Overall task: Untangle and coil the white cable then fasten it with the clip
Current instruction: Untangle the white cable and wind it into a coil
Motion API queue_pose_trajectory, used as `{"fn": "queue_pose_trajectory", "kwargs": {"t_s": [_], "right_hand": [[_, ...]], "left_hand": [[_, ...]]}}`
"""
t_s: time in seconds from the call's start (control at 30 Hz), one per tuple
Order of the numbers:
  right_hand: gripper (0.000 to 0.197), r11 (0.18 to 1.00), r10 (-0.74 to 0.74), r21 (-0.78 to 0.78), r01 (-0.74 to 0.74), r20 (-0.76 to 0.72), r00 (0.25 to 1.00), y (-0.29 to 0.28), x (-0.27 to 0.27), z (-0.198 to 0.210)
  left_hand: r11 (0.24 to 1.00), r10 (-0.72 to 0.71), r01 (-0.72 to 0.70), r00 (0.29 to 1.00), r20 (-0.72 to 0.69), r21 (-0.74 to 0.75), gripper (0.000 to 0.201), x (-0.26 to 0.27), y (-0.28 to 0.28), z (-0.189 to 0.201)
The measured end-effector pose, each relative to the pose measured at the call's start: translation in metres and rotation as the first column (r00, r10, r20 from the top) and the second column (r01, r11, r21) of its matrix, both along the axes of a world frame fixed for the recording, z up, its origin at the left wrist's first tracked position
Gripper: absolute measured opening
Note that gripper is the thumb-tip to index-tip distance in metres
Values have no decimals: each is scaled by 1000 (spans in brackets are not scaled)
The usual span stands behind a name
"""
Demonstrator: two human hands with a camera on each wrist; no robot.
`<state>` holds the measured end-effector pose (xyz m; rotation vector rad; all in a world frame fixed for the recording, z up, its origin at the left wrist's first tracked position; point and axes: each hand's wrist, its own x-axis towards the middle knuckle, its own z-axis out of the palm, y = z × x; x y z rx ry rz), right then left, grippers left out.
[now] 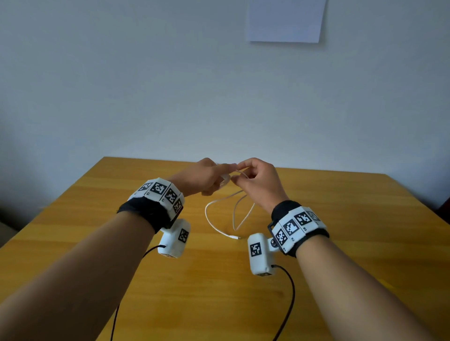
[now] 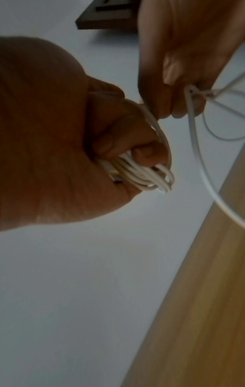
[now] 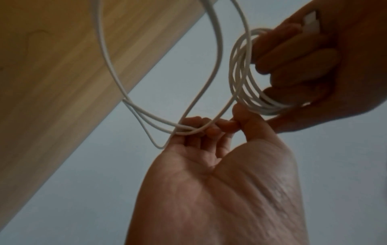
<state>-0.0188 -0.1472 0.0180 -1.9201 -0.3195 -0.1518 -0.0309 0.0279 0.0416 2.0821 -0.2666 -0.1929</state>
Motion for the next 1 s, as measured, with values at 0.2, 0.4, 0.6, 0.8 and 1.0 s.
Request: {"fn": "queue_pose_trajectory", "kwargs": {"t_s": [0.2,0.4,0.6,0.8,1.0], "right_hand": [[22,992,-32,-115,42,86,996,-3,5,-5],[17,976,-66,-201,85,100,993,-6,7,-17],[13,967,-31,-248,50,80,996,1,3,-27],[15,917,79,-396,-48,61,995,10,-3,-27],[7,880,154,-463,-111,56,986,21,-13,-24]], "left_hand": [[868,-40,-46,986,-162,-494,59,-5,-7,8],[616,-111,-65,980,-167,-785,58,-13,-10,27],[366,-113,-42,990,-89,-930,55,-11,-16,38],[285,71,-5,997,15,-959,43,-5,-21,41],[580,284,-1,938,200,-815,53,-2,-27,37]]}}
